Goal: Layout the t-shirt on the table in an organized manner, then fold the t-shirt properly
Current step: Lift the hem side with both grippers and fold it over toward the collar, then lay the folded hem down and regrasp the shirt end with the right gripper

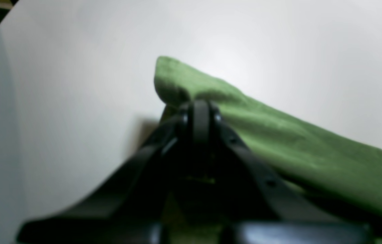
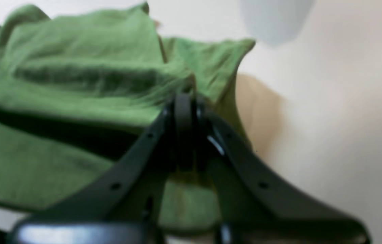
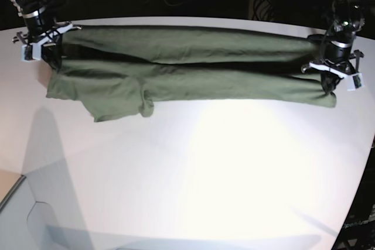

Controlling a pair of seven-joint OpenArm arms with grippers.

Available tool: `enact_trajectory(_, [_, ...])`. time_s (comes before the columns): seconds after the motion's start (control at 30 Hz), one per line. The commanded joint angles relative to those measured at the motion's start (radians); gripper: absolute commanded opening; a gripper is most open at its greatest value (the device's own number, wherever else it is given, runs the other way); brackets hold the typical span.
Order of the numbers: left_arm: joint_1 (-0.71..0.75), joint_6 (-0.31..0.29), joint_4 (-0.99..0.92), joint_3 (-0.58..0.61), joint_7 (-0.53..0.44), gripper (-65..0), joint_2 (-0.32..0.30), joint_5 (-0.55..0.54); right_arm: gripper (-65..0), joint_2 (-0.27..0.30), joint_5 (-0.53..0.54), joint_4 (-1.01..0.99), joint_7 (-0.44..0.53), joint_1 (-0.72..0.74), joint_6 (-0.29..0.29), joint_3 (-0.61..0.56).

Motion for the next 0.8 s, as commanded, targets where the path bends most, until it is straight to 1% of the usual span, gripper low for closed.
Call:
enact_trajectory(0.0, [-0.002,-0.002,0.013,-0.010,-0.027,-64.7,-0.014,0.000,-65.0,0.009,0.014,0.005,0.027,-0.014,0.006,0.000])
enact_trajectory(0.07, [-0.002,-0.002,0.013,-0.006,-0.027,-64.7,-0.009,0.000,-65.0,0.009,0.014,-0.030,0.028,-0.023,0.006,-0.020])
enact_trajectory(0.2, [0.014,-0.002,0.013,-0.003,-0.027,-64.7,-0.008,0.000,-65.0,0.009,0.014,-0.090,0.028,-0.025,0.006,-0.018])
enact_trajectory(0.37, [0.020,-0.002,0.004,-0.009,-0.027,-64.7,-0.014,0.000,-65.0,0.017,0.014,-0.095,0.028,-0.025,0.006,-0.018])
enact_trajectory(0.77, [0.018,-0.002,-0.131,-0.003,-0.027,-64.7,-0.008,-0.006,-65.0,0.017,0.011,-0.095,0.019,-0.020,0.006,-0.017])
